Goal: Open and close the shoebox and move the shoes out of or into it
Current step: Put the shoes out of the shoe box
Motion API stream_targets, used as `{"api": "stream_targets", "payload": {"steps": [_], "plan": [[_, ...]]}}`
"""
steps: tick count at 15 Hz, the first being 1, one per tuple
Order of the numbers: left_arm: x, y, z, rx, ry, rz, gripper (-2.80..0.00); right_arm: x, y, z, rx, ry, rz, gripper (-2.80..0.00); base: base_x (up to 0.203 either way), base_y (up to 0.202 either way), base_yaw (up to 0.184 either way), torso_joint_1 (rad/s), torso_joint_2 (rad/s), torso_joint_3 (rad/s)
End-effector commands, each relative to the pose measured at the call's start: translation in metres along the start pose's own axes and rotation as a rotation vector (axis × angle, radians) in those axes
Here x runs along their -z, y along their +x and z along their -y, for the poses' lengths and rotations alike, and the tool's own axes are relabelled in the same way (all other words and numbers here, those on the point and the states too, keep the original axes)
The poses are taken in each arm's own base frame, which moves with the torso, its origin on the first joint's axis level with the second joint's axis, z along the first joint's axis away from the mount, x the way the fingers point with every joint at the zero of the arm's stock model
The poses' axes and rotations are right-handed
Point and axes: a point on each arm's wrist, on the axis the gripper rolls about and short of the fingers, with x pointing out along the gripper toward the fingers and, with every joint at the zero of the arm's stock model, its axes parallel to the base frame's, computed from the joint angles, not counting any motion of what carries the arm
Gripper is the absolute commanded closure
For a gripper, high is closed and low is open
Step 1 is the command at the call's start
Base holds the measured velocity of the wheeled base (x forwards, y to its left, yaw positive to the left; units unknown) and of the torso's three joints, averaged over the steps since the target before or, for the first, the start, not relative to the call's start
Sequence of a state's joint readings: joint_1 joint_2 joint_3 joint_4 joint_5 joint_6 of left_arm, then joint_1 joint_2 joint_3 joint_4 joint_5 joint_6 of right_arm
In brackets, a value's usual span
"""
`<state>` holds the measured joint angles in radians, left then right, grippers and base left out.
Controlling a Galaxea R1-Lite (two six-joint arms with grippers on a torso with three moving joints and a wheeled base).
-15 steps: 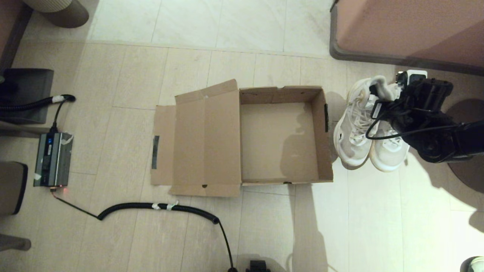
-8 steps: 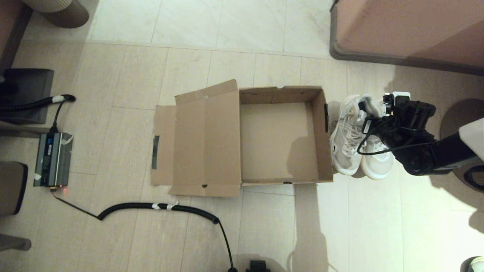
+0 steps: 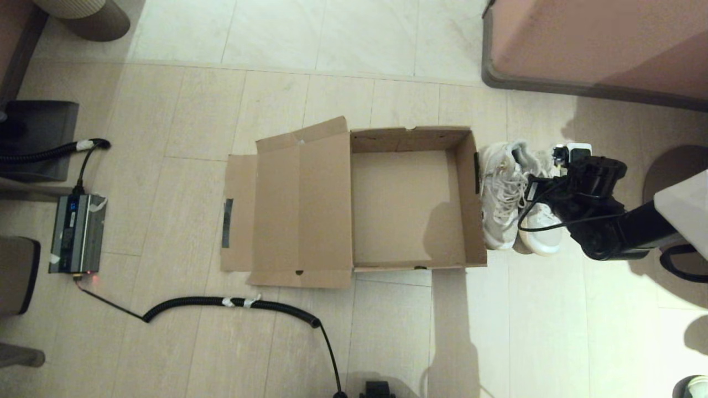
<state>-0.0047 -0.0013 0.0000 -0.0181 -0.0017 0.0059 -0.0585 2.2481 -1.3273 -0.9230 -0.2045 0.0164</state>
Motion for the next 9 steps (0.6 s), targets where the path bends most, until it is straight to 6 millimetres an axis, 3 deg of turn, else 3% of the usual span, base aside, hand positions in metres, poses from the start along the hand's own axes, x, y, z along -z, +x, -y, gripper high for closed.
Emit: {"api": "stream_targets", "payload": {"steps": [1,5,9], "plan": [[0.002,0.001,0.000,0.000,0.000,-0.007,0.00,0.003,-0.001,0.000,0.002,-0.002,-0.009,-2.80,0.000,0.000,0.000,0.000,0.00,0.000],[0.002,0.001,0.000,0.000,0.000,-0.007,0.00,-0.031,-0.037,0.004,-0.002,0.007,0.020,-2.80,0.000,0.000,0.000,0.000,0.00,0.000],[0.002,0.001,0.000,0.000,0.000,-0.008,0.00,-0.065,-0.109,0.009,-0.028,0.021,0.037,-2.80,0.000,0.000,0.000,0.000,0.00,0.000]]}}
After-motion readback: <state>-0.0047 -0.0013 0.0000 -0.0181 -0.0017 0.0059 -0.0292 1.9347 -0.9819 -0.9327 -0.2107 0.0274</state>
